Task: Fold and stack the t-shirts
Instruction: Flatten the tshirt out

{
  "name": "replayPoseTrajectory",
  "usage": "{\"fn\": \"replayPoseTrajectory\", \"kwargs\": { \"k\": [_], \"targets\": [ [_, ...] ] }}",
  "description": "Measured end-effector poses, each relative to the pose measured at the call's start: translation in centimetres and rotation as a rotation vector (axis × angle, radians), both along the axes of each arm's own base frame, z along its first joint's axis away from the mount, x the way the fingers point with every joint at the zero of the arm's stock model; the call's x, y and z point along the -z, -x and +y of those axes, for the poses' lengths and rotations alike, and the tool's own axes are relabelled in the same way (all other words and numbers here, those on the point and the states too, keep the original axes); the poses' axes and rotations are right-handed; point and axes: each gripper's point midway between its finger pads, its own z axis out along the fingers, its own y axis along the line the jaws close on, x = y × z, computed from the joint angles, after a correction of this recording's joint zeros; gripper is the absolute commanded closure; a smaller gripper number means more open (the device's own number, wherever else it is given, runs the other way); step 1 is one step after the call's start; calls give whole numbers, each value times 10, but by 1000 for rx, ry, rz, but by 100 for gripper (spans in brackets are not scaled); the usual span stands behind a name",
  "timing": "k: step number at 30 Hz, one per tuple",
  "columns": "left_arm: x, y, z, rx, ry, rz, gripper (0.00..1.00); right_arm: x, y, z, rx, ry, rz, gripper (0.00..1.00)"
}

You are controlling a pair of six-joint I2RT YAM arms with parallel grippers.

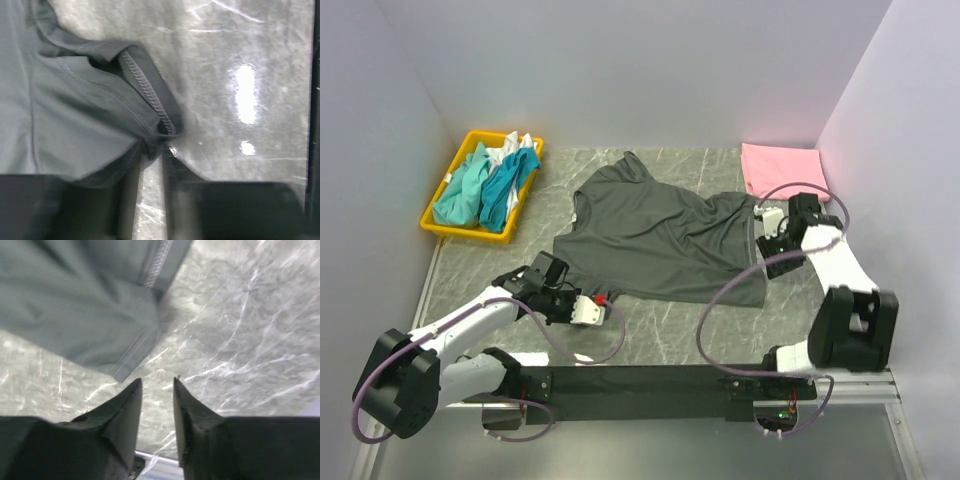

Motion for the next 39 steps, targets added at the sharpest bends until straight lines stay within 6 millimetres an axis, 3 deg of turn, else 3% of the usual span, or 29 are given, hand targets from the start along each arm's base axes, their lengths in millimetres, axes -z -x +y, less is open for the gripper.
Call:
{"fn": "replayPoseTrajectory", "kwargs": {
  "k": [4, 9, 13, 27, 34, 39],
  "targets": [
    [2, 8, 1, -5, 0, 40, 93, -13, 17, 8, -118, 12, -81, 67],
    [2, 17, -1, -42, 17, 109, 97, 25, 53, 27, -303, 31, -25, 65],
    [-1, 21, -4, -70, 33, 149, 98, 45, 72, 29, -391, 47, -1, 63],
    [-10, 17, -5, -157, 72, 217, 99, 11, 46, 46, -582, 130, -286, 58],
    [-14, 12, -4, -212, 95, 256, 99, 49, 65, 49, -653, 148, -180, 56],
    [-18, 6, -3, -244, 112, 266, 99, 57, 61, 46, -660, 185, -184, 59]
  ]
}}
